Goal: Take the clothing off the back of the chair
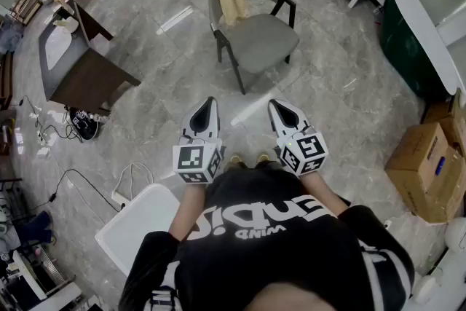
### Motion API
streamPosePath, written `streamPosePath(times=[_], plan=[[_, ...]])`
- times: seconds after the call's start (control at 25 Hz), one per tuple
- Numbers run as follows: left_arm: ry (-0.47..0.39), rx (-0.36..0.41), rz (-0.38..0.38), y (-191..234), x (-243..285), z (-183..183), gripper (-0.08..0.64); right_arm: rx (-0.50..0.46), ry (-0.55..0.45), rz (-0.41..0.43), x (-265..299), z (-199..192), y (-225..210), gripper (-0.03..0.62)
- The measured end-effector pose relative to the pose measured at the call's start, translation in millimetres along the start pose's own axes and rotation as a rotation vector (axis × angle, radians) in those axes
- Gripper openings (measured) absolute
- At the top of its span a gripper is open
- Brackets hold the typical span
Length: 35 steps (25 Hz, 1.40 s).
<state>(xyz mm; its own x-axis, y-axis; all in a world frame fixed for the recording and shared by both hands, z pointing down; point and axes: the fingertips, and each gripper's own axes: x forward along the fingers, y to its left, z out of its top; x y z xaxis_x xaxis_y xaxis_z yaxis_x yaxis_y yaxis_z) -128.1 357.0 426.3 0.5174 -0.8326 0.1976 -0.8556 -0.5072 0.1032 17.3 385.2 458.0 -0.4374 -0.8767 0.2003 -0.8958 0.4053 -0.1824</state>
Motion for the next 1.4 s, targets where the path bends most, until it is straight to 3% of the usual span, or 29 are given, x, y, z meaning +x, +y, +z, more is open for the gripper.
streamPosePath(times=[0.76, 1.12, 1.4], plan=[[0.011, 0.018, -0.080, 52, 35, -5, 0.015, -0.018, -0.006, -0.069, 61, -3, 9, 0.014], [0.015, 0.015, -0.076, 81, 102, -4, 0.015, -0.017, -0.019, -0.062, 126, 6, -31, 0.014], [0.008, 0.018, -0.062, 101, 194, 21, 0.015, -0.012, -0.027, -0.047, 191, 34, -97, 0.014]])
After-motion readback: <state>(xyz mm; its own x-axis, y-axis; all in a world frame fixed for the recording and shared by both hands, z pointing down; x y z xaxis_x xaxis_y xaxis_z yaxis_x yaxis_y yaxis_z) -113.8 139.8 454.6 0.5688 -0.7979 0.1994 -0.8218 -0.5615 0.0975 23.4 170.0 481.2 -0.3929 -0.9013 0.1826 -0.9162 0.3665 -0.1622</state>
